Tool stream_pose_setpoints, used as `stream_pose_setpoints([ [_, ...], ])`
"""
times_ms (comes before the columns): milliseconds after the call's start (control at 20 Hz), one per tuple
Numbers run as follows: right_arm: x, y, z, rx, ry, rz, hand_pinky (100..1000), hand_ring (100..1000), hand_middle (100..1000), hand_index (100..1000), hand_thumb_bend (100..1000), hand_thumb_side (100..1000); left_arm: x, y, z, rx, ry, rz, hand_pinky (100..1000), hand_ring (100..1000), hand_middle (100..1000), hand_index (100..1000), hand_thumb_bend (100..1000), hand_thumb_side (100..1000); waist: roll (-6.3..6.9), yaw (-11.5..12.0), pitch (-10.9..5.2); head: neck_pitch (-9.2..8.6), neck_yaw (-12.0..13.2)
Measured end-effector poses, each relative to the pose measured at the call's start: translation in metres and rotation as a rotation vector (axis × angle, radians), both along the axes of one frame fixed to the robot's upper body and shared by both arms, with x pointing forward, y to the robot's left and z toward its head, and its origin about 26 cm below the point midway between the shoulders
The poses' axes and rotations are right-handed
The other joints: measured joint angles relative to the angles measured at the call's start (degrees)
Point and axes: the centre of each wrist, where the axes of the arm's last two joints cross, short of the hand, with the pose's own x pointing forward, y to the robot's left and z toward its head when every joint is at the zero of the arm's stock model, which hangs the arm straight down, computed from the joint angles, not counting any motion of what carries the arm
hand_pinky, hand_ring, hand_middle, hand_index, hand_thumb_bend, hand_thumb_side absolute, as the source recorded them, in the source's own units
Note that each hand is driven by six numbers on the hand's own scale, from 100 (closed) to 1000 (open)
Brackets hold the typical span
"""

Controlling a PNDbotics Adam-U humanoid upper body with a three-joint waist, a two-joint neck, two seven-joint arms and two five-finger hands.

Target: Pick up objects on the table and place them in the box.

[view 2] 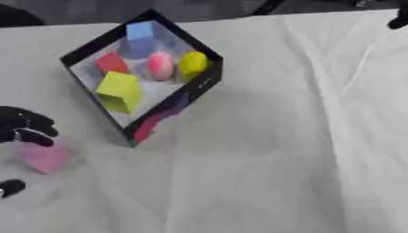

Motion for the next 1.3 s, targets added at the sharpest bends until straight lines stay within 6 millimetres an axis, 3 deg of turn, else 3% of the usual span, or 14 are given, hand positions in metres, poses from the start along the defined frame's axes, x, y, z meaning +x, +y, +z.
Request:
stream_pose_setpoints([
  [200,0.0,0.0,0.0,-0.002,-0.001,0.001,908,604,599,831,100,524,0.001,0.005,-0.002,0.05,-0.024,0.041,920,953,838,889,529,307,0.0,-0.1,0.03,-0.03,0.4],
  [700,0.0,0.0,0.0,-0.007,0.001,0.0,909,604,599,831,100,524,0.012,0.034,-0.031,0.139,-0.023,0.187,912,946,829,894,525,316,0.0,-0.3,0.03,-0.04,1.4],
  [1050,0.0,0.0,0.0,-0.01,0.003,0.0,909,603,598,831,100,523,0.025,0.048,-0.033,0.117,-0.041,0.219,895,927,814,891,487,304,0.0,-0.4,0.03,-0.07,2.1],
  [1300,0.0,0.0,0.0,-0.012,0.005,0.001,909,602,597,829,100,523,0.031,0.049,-0.034,0.088,-0.053,0.212,875,908,800,874,393,270,0.0,-0.7,0.04,-0.08,2.4],
])
